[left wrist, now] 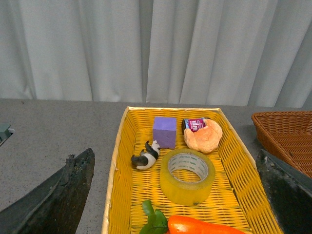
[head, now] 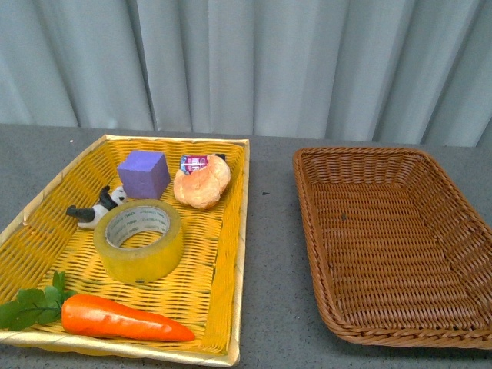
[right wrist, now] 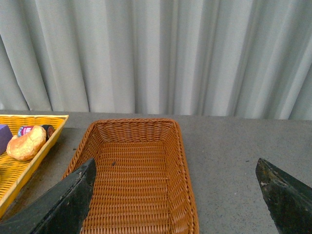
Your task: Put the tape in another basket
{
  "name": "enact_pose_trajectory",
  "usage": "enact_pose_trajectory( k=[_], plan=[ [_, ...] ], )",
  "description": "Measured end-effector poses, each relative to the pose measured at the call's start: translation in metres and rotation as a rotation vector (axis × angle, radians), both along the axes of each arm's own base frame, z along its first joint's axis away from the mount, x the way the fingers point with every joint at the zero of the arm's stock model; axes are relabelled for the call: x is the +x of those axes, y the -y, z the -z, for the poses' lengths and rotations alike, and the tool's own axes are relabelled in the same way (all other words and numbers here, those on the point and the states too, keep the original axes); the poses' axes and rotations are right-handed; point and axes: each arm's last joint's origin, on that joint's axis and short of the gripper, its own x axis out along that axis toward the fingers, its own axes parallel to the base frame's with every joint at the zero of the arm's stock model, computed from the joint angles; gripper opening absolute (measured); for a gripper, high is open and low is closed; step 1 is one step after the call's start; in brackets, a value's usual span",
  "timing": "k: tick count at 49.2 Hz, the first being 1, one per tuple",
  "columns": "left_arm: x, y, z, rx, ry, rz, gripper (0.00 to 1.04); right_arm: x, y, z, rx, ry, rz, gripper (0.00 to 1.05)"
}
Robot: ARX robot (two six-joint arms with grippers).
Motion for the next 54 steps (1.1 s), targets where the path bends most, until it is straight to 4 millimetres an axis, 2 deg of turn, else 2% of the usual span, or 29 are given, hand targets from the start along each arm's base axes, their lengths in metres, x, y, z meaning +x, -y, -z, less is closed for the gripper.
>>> enact_pose_trajectory(
  k=[54],
  plan=[
    [0.0000,0.0000,0.0000,0.000,0.000,0.000,0.98,0.0000,0.0000,0.0000,0.000,0.000,0.000,0.96]
  ],
)
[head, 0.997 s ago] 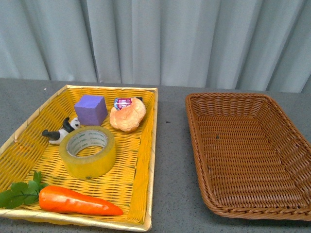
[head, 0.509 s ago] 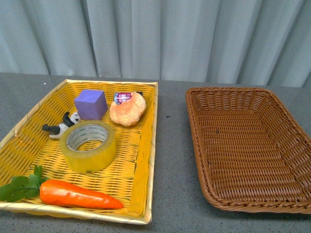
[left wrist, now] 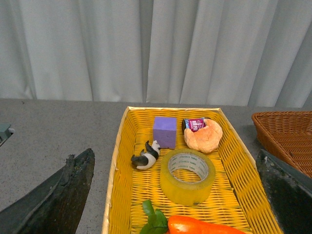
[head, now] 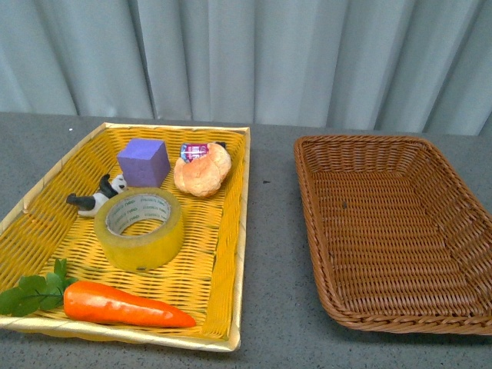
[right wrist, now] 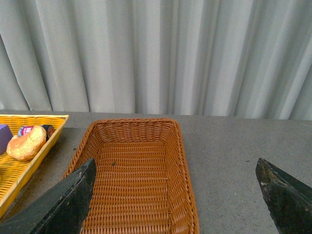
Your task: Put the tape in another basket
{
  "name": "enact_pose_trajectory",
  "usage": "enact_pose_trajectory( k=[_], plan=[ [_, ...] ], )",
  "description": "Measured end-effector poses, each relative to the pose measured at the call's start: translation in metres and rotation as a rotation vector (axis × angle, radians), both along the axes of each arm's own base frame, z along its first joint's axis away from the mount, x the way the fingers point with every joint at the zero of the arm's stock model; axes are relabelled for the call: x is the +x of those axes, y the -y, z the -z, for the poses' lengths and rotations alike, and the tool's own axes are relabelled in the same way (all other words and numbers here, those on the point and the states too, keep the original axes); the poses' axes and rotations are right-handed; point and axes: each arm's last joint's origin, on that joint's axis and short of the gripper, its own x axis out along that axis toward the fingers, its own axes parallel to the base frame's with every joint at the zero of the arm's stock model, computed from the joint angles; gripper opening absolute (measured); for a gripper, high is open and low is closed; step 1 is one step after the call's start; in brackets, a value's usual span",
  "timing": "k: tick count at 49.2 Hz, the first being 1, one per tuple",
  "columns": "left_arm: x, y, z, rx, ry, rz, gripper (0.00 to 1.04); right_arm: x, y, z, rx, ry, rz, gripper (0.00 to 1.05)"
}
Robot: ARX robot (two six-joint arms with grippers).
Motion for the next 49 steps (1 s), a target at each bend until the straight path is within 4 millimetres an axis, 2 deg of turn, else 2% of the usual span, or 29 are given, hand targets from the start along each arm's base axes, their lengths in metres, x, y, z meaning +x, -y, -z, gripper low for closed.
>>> enact_pose_trajectory(
  k=[41,44,49],
  plan=[
    [0.000,0.000,0.000,-0.004,-0.006,-0.011,0.98,0.000,0.000,0.000,0.000,0.000,0.000,0.96],
    [0.005,-0.002,0.004,-0.078,-0.095,-0.097,0.98,0.000,0.000,0.000,0.000,0.000,0.000,0.96],
    [0.024,0.000,0.002,-0.157,-0.153,-0.083,0.98,0.000,0.000,0.000,0.000,0.001,0.000,0.96]
  ],
)
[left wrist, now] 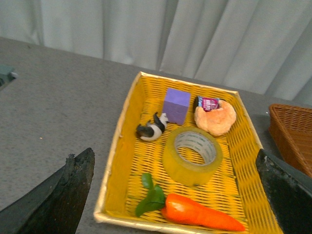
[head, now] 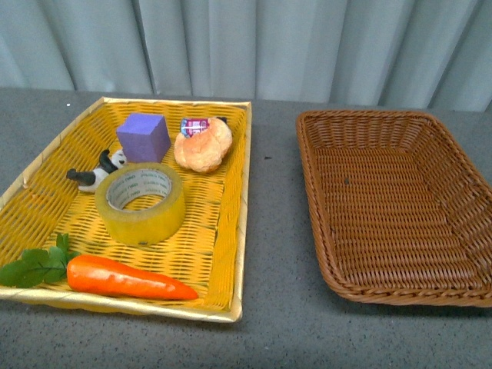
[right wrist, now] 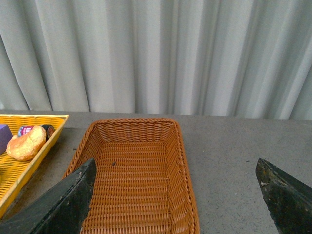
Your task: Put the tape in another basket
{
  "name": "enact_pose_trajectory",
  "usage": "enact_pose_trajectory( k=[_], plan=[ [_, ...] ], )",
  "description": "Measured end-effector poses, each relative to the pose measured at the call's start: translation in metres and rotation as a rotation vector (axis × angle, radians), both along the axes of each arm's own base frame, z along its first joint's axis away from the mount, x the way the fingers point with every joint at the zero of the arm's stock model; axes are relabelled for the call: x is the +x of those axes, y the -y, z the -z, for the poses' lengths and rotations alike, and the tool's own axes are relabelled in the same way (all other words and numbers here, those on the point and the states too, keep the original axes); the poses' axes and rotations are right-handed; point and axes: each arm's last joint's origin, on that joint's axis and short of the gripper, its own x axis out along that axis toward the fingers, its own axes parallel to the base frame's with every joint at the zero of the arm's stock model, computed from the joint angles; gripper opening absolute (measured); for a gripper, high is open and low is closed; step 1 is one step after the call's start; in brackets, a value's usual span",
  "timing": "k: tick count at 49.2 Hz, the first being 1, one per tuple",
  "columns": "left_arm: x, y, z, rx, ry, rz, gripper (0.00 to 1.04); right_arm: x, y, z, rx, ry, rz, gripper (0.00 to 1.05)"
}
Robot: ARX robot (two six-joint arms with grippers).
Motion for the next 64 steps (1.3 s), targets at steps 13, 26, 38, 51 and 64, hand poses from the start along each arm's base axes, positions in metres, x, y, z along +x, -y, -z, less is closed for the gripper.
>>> enact_pose_trajectory(
  k=[13,26,38,51,64],
  plan=[
    [0.080,0.013,0.001,-0.003,-0.207,0.030,0.98,0.000,0.000,0.000,0.000,0.000,0.000,0.96],
    [0.145,0.030,0.031,0.018,-0.432,0.085,0.98,0.000,0.000,0.000,0.000,0.000,0.000,0.96],
    [0.183,0.038,0.054,0.021,-0.548,0.070,0.98,0.000,0.000,0.000,0.000,0.000,0.000,0.96],
    [0.211,0.041,0.076,0.030,-0.624,0.032,0.98,0.000,0.000,0.000,0.000,0.001,0.000,0.96],
    [0.228,0.038,0.094,0.013,-0.682,0.003,0.98,0.000,0.000,0.000,0.000,0.001,0.000,0.96]
  ],
)
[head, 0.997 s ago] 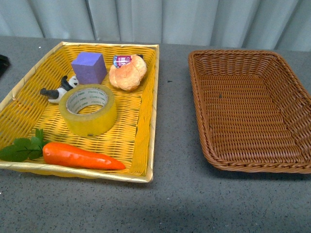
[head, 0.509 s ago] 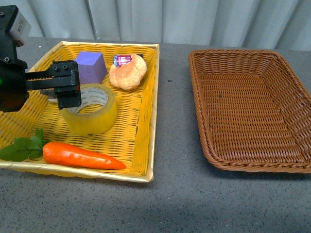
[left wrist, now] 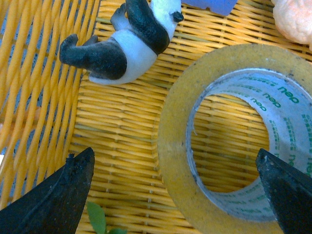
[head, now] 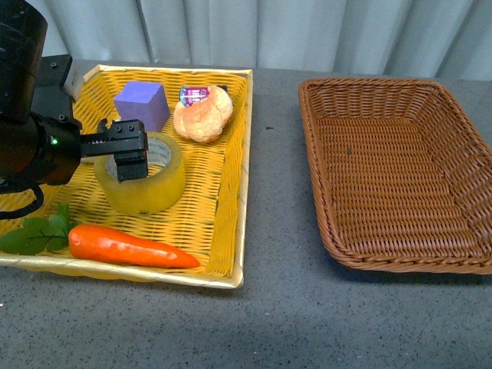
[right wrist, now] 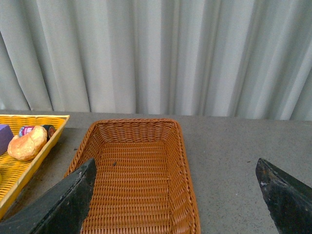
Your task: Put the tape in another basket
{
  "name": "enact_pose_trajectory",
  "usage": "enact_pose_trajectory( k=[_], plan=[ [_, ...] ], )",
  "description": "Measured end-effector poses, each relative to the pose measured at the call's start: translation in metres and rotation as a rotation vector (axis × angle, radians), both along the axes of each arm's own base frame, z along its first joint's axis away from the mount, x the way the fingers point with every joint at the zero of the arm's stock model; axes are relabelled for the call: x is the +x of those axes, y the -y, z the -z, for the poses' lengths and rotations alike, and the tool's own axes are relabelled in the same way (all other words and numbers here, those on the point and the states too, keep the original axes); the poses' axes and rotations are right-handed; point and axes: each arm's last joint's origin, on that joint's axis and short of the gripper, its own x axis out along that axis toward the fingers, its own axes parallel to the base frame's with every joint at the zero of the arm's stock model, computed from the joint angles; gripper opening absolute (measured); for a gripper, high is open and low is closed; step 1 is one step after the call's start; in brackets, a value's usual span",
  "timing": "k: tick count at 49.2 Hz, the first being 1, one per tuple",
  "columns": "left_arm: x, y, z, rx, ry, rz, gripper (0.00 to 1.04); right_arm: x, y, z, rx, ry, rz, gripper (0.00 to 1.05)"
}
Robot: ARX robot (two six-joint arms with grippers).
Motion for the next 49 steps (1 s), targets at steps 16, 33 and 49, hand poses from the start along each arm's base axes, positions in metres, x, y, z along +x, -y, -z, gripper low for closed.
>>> enact_pose_trajectory(
  k=[16,33,49],
  plan=[
    [0.009,-0.001,0.005,0.021,0.003,-0.022,0.53,0.000,0.000,0.000,0.000,0.000,0.000,0.96],
    [0.003,0.001,0.001,-0.003,0.022,0.015,0.15,0.000,0.000,0.000,0.000,0.000,0.000,0.96],
    [-0.006,0.039,-0.071,0.015,0.376,0.449,0.15,0.000,0.000,0.000,0.000,0.000,0.000,0.96]
  ],
)
